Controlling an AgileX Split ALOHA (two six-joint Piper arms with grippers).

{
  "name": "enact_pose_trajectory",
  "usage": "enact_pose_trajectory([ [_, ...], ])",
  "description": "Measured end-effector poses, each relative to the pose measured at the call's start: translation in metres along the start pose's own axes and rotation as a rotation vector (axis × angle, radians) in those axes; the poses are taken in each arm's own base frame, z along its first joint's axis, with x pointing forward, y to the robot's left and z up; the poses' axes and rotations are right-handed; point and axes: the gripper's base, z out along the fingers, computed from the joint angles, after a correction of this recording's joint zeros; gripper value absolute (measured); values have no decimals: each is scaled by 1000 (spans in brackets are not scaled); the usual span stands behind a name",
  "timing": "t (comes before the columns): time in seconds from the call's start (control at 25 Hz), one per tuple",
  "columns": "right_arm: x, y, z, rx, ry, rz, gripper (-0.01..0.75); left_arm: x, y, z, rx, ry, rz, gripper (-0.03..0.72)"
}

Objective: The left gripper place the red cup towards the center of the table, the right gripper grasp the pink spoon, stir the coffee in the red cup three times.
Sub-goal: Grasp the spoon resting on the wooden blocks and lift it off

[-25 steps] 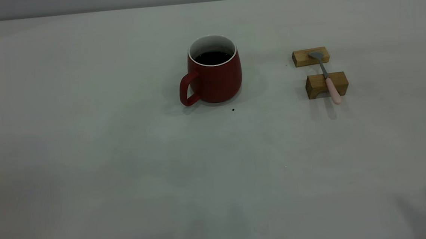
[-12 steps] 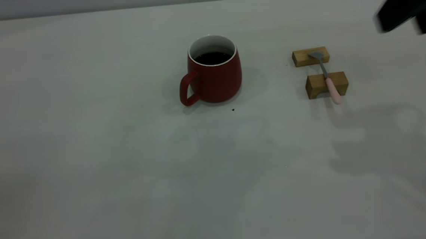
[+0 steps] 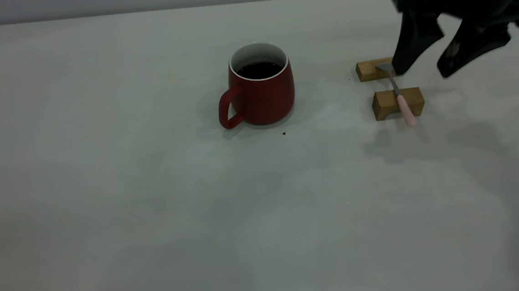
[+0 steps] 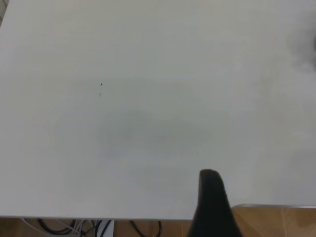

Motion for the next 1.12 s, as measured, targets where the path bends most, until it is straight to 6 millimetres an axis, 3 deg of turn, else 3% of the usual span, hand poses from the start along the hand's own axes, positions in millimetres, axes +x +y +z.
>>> enact_pose_trajectory([
  [0.36, -25, -8, 44, 58, 63, 22, 599, 0, 0, 0, 0, 0, 0, 586],
  [0.96, -14, -22, 95, 86, 116, 34, 594, 0, 0, 0, 0, 0, 0, 586],
  [1.12, -10, -25, 105, 92, 128, 40, 563, 0, 0, 0, 0, 0, 0, 586],
])
